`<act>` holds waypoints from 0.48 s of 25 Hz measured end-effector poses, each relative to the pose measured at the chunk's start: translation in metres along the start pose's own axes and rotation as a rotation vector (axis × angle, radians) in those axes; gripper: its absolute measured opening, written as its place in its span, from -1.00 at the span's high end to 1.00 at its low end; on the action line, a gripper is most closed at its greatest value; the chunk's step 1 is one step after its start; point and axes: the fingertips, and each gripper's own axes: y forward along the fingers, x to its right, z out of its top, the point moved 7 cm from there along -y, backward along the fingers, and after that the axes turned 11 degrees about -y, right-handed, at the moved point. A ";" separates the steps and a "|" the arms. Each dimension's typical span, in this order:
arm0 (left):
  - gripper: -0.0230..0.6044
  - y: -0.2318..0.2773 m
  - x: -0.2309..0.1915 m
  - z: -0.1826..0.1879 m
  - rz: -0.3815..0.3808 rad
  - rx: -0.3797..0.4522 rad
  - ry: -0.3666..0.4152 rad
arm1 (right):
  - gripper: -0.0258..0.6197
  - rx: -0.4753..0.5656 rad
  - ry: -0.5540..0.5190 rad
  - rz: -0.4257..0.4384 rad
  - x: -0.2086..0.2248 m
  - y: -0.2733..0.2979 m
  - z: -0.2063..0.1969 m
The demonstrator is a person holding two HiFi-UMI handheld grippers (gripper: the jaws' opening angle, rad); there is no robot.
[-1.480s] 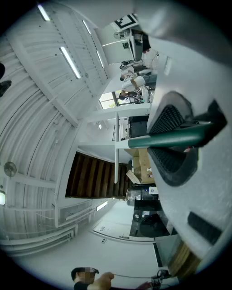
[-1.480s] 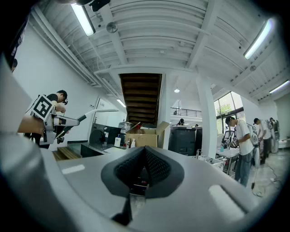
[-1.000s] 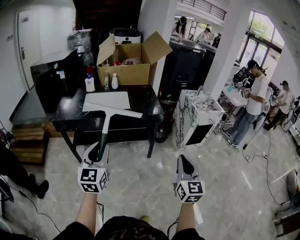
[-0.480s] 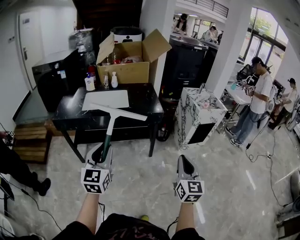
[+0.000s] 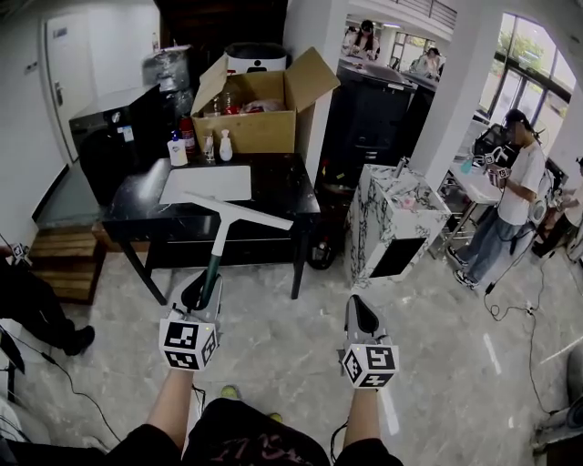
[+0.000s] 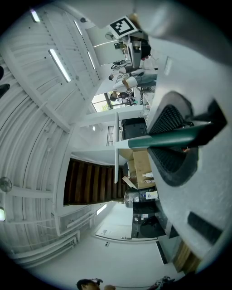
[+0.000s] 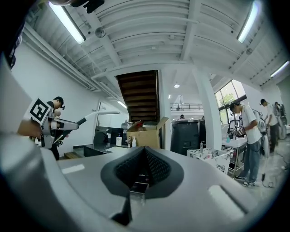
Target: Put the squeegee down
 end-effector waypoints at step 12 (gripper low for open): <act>0.62 0.049 -0.017 -0.005 0.011 -0.009 -0.001 | 0.90 -0.001 0.033 0.018 0.017 0.057 -0.014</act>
